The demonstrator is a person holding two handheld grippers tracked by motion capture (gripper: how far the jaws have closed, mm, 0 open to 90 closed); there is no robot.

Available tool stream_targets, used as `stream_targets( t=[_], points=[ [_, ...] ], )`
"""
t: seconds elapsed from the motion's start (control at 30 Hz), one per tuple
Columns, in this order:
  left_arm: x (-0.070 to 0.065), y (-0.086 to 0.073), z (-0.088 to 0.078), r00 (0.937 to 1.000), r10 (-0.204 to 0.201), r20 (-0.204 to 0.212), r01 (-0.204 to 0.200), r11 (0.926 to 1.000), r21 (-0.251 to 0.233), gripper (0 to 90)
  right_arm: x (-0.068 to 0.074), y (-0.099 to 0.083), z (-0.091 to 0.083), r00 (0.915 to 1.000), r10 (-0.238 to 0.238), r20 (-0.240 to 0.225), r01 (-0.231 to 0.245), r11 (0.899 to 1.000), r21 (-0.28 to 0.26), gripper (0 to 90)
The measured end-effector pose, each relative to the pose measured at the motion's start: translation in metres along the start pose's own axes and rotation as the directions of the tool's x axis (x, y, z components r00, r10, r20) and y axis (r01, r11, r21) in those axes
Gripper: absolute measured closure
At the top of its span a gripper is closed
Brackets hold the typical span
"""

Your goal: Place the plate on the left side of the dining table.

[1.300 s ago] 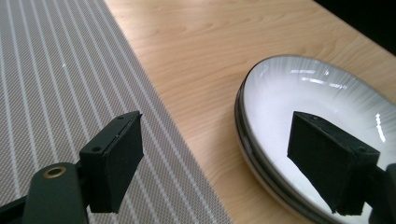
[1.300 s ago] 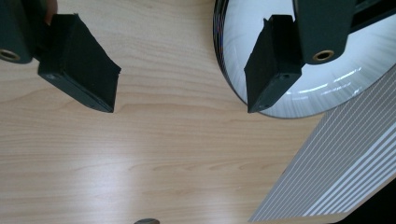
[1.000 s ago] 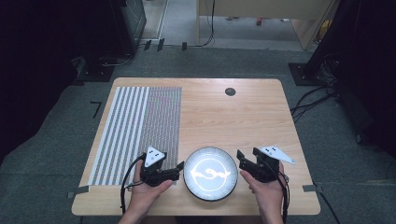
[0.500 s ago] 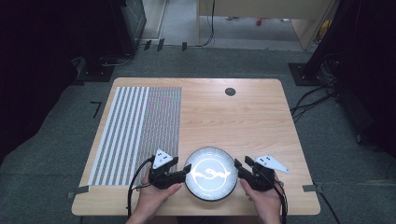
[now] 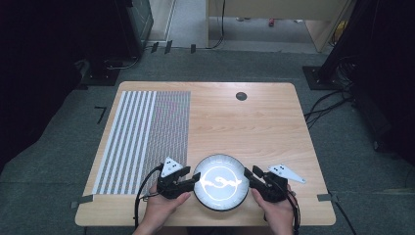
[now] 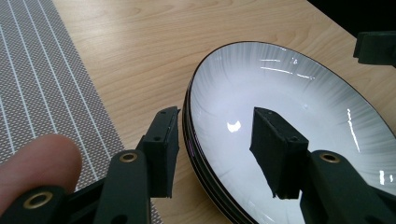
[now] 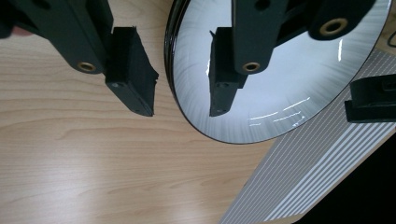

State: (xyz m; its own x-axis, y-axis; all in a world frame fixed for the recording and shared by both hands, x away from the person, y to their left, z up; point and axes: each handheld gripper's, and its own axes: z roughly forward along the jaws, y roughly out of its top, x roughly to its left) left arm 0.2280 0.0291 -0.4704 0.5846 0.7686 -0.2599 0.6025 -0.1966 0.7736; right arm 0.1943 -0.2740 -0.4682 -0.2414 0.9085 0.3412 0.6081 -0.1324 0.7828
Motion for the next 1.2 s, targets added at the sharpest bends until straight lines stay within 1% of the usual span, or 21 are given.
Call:
stream_targets(
  t=[0.03, 0.07, 0.1, 0.13, 0.17, 0.2, 0.27, 0.37, 0.43, 0.47, 0.5, 0.53, 0.57, 0.6, 0.77, 0.9, 0.97, 1.03, 1.07, 1.1, 1.2],
  points=[
    [-0.001, -0.001, 0.001, 1.0000, 0.001, 0.001, -0.001, 1.0000, 0.002, 52.3, 0.002, 0.000, 0.000, 0.9996, 0.005, -0.028, -0.005, 1.000, 0.007, 61.7],
    [-0.001, -0.001, 0.001, 1.0000, 0.001, 0.001, -0.001, 1.0000, 0.002, 52.7, 0.002, 0.000, 0.000, 0.9996, 0.005, -0.028, -0.005, 1.000, 0.007, 61.7],
    [-0.001, -0.001, 0.001, 1.0000, 0.002, 0.002, -0.002, 1.0000, 0.003, 53.1, 0.005, -0.001, 0.000, 0.9990, 0.000, -0.045, 0.000, 1.000, 0.010, 66.5],
    [-0.001, -0.001, 0.001, 1.0000, 0.004, 0.002, -0.004, 1.0000, 0.004, 53.1, 0.005, -0.001, 0.000, 0.9990, 0.000, -0.045, 0.000, 1.000, 0.010, 66.5],
    [-0.002, -0.002, 0.002, 1.0000, 0.005, 0.002, -0.005, 1.0000, 0.008, 54.3, 0.008, -0.002, 0.000, 0.9986, 0.004, -0.052, -0.003, 1.000, 0.030, 70.3],
    [-0.002, -0.002, 0.002, 1.0000, 0.005, 0.002, -0.005, 1.0000, 0.008, 55.0, 0.009, -0.002, 0.001, 0.9986, 0.006, -0.052, -0.004, 0.999, 0.036, 70.8],
    [-0.003, -0.003, 0.002, 0.9999, 0.009, 0.005, -0.009, 0.9999, 0.011, 55.6, 0.010, -0.002, 0.001, 0.9989, 0.002, -0.048, -0.001, 0.999, 0.036, 71.2],
    [-0.004, -0.003, 0.003, 0.9998, 0.014, 0.012, -0.014, 0.9998, 0.015, 59.0, 0.012, -0.004, 0.002, 0.9989, 0.029, -0.036, -0.027, 0.998, 0.057, 74.6],
    [-0.004, -0.003, 0.003, 0.9998, 0.015, 0.014, -0.016, 0.9997, 0.018, 62.0, 0.012, -0.004, 0.003, 0.9991, 0.026, -0.033, -0.024, 0.998, 0.059, 74.9],
    [-0.003, -0.003, 0.003, 0.9998, 0.018, 0.012, -0.018, 0.9996, 0.022, 62.0, 0.012, -0.005, 0.004, 0.9993, 0.025, -0.026, -0.023, 0.997, 0.068, 74.6],
    [-0.002, -0.004, 0.003, 0.9999, 0.009, 0.015, -0.009, 0.9997, 0.023, 63.7, 0.012, -0.007, 0.005, 0.9997, 0.025, 0.003, -0.025, 0.998, 0.066, 71.8],
    [-0.002, -0.004, 0.003, 0.9999, 0.009, 0.015, -0.009, 0.9997, 0.023, 65.0, 0.012, -0.007, 0.005, 0.9997, 0.025, 0.003, -0.025, 0.998, 0.066, 71.8],
    [0.000, -0.004, 0.003, 0.9999, 0.004, 0.016, -0.005, 0.9997, 0.025, 66.2, 0.010, -0.007, 0.006, 0.9992, 0.038, 0.016, -0.039, 0.997, 0.064, 71.8],
    [0.000, -0.004, 0.003, 0.9999, 0.004, 0.017, -0.004, 0.9997, 0.024, 66.9, 0.009, -0.007, 0.005, 0.9988, 0.047, 0.016, -0.048, 0.997, 0.064, 72.0],
    [-0.001, -0.005, 0.004, 0.9999, 0.009, 0.004, -0.010, 0.9996, 0.025, 68.8, 0.008, -0.009, 0.007, 0.9989, 0.040, 0.022, -0.042, 0.996, 0.081, 73.4],
    [-0.001, -0.008, 0.006, 0.9999, 0.010, -0.012, -0.009, 0.9994, 0.034, 69.4, 0.009, -0.010, 0.009, 0.9992, 0.036, 0.019, -0.037, 0.996, 0.085, 74.3],
    [-0.001, -0.008, 0.006, 0.9999, 0.011, -0.013, -0.011, 0.9994, 0.033, 69.6, 0.009, -0.010, 0.009, 0.9991, 0.037, 0.020, -0.039, 0.996, 0.084, 74.9],
    [-0.001, -0.008, 0.006, 0.9999, 0.012, -0.011, -0.011, 0.9994, 0.034, 69.6, 0.007, -0.009, 0.007, 0.9980, 0.053, 0.034, -0.055, 0.995, 0.080, 76.6],
    [-0.001, -0.008, 0.006, 0.9999, 0.012, -0.011, -0.011, 0.9994, 0.034, 69.7, 0.007, -0.009, 0.007, 0.9980, 0.053, 0.034, -0.055, 0.995, 0.080, 76.6],
    [-0.001, -0.008, 0.006, 0.9998, 0.014, -0.011, -0.013, 0.9994, 0.033, 69.6, 0.005, -0.009, 0.006, 0.9971, 0.065, 0.038, -0.068, 0.995, 0.072, 76.6],
    [-0.001, -0.008, 0.006, 0.9998, 0.014, -0.012, -0.014, 0.9994, 0.032, 69.7, 0.004, -0.009, 0.005, 0.9960, 0.072, 0.053, -0.076, 0.995, 0.068, 76.6]
  ],
)
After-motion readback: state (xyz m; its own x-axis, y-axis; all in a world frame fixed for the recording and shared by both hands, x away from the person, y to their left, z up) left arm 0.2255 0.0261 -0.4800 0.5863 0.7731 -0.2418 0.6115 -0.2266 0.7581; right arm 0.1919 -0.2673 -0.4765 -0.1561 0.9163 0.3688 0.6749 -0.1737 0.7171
